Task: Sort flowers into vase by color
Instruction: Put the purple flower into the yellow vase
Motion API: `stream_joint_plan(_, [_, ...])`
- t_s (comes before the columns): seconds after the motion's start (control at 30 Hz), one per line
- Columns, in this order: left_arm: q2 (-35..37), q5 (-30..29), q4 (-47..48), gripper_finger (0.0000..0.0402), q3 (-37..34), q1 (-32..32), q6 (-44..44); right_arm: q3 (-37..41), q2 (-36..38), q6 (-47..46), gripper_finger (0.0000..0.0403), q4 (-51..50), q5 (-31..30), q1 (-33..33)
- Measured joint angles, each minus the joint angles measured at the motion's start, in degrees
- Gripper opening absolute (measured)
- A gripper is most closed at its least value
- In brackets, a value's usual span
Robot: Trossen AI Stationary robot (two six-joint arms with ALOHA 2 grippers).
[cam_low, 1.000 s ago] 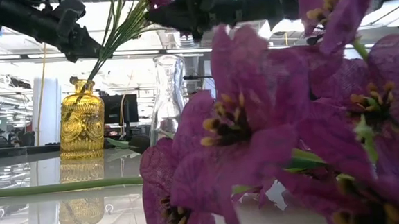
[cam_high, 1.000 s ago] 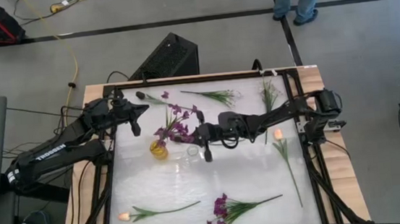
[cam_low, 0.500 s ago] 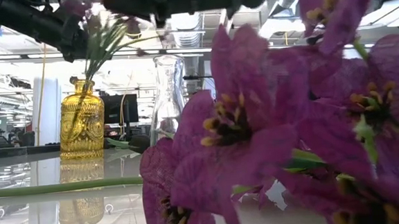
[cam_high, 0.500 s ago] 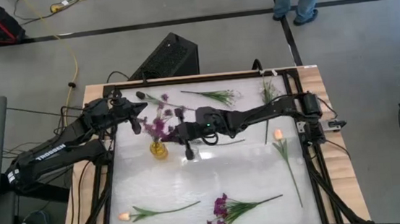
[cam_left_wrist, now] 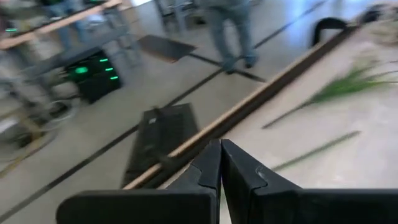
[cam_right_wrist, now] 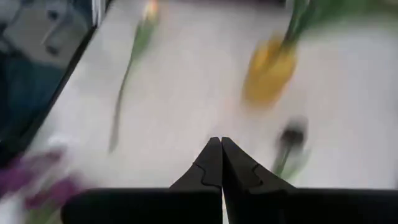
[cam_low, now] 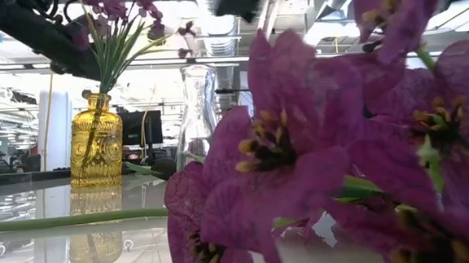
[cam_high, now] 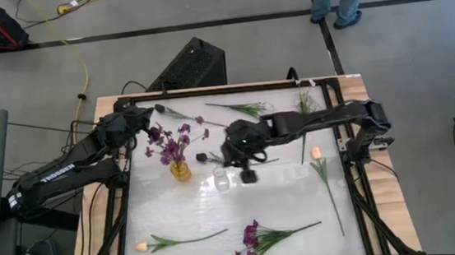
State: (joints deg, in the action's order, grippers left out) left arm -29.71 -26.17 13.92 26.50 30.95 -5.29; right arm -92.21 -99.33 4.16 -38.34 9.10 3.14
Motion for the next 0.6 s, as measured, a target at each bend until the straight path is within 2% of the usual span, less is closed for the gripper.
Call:
stream_joint_plan(0.13, [0.0, -6.8, -1.7, 0.0, 0.0, 0.0, -0.7, 0.4, 2.9, -9.1, 0.0022, -15.2, 0.0, 4.6])
stream_joint_plan(0.27, [0.0, -11.7, -2.1, 0.0, 1.9, 0.0, -2.3, 3.3, 3.1, -20.0, 0.0023, -23.0, 0.0, 11.3])
stream_joint_plan(0.43, [0.1, -13.5, -2.3, 0.0, 7.7, 0.0, -5.5, 7.7, 2.0, -32.3, 0.0028, -22.8, 1.1, 20.0])
stream_joint_plan(0.53, [0.1, -12.0, -1.8, 0.0, 11.7, 0.0, -7.4, 9.0, 1.3, -38.0, 0.0033, -19.7, 1.7, 24.4])
stream_joint_plan(0.6, [0.1, -9.5, -1.3, 0.0, 14.2, -0.2, -7.6, 9.6, 0.7, -38.2, 0.0039, -18.3, 1.5, 26.6])
